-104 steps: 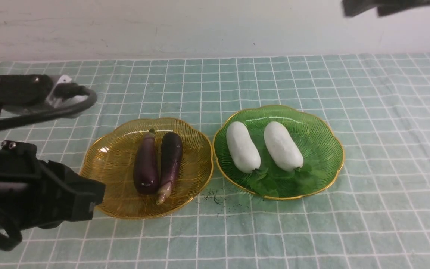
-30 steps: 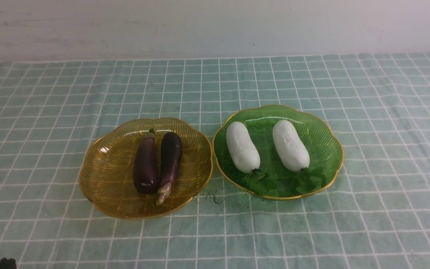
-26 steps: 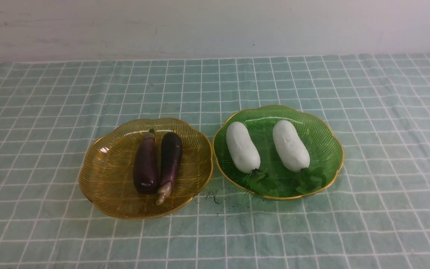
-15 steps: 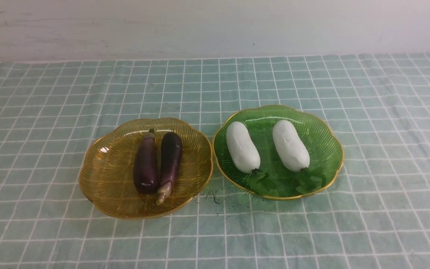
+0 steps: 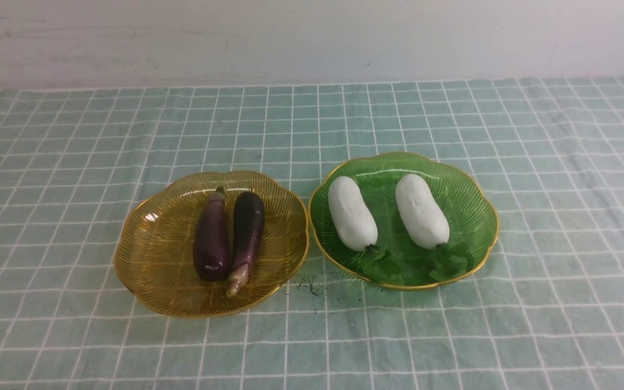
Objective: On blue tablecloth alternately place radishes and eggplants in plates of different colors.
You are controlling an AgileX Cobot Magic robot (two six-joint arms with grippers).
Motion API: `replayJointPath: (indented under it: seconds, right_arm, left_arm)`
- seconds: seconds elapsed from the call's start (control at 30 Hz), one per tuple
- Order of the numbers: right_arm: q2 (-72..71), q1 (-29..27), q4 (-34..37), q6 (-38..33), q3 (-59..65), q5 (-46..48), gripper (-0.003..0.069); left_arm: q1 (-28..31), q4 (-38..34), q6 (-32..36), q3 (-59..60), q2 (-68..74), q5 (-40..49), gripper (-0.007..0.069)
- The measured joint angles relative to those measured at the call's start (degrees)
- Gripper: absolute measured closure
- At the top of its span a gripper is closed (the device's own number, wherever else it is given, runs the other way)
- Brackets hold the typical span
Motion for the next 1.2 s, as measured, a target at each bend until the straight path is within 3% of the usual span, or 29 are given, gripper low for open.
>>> replayJointPath:
  seconds: [0.23,0.47,0.6,1.2]
  right_arm:
    - [0.0,-1.1,-5.8,-2.4,5.6,8.6,0.0673]
    - [0.0,-10.6,-5.6,-0.9,22.7,12.7,0.0673]
    - [0.1,-14.2,-4.9,1.7,24.8,15.3,0.0673]
    - [0.1,-14.8,-4.4,2.7,24.7,15.9,0.0673]
  left_arm:
    - [0.0,0.0,0.0,0.0,0.0,0.0,0.0632]
    - [0.0,0.1,0.0,0.0,0.0,0.0,0.0632]
    - [0.0,0.1,0.0,0.0,0.0,0.0,0.0632]
    - [0.0,0.1,0.0,0.0,0.0,0.0,0.0632]
